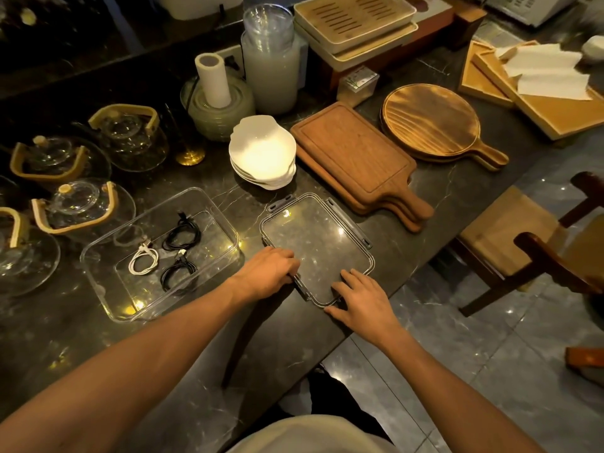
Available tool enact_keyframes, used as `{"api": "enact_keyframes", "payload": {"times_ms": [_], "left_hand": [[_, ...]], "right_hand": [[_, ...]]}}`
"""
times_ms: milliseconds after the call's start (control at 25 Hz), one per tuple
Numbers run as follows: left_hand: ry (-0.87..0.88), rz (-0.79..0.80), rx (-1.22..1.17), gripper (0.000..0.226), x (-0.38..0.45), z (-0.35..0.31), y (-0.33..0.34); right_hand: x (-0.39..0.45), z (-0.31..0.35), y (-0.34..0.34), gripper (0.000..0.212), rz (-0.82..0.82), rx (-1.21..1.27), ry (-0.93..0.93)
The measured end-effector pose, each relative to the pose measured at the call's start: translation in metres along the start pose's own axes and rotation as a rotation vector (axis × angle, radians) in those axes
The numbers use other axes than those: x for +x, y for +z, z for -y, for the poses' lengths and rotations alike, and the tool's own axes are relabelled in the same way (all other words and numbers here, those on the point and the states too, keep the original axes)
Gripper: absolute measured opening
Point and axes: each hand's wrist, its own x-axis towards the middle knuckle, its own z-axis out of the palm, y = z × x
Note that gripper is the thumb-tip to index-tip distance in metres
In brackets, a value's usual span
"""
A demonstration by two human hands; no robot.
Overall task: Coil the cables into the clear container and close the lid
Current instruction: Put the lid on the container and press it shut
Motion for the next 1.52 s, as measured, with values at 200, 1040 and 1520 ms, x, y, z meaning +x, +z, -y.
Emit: {"api": "enact_keyframes", "payload": {"times_ms": [200, 1040, 1520], "left_hand": [[0.112, -0.044, -0.080, 0.007, -0.003, -0.010, -0.016], [-0.480, -0.933, -0.951, 0.061, -0.118, 0.021, -0.134], [-0.915, -1.151, -1.070, 0.012, -0.245, 0.068, -0.079]], "right_hand": [[-0.018, -0.012, -0.006, 0.057, -0.149, 0.080, -0.016], [0.074, 0.028, -0.240, 0.013, -0.394, 0.759, -0.344], [0.202, 0.159, -0.180, 0.016, 0.137, 1.224, -0.083]]}}
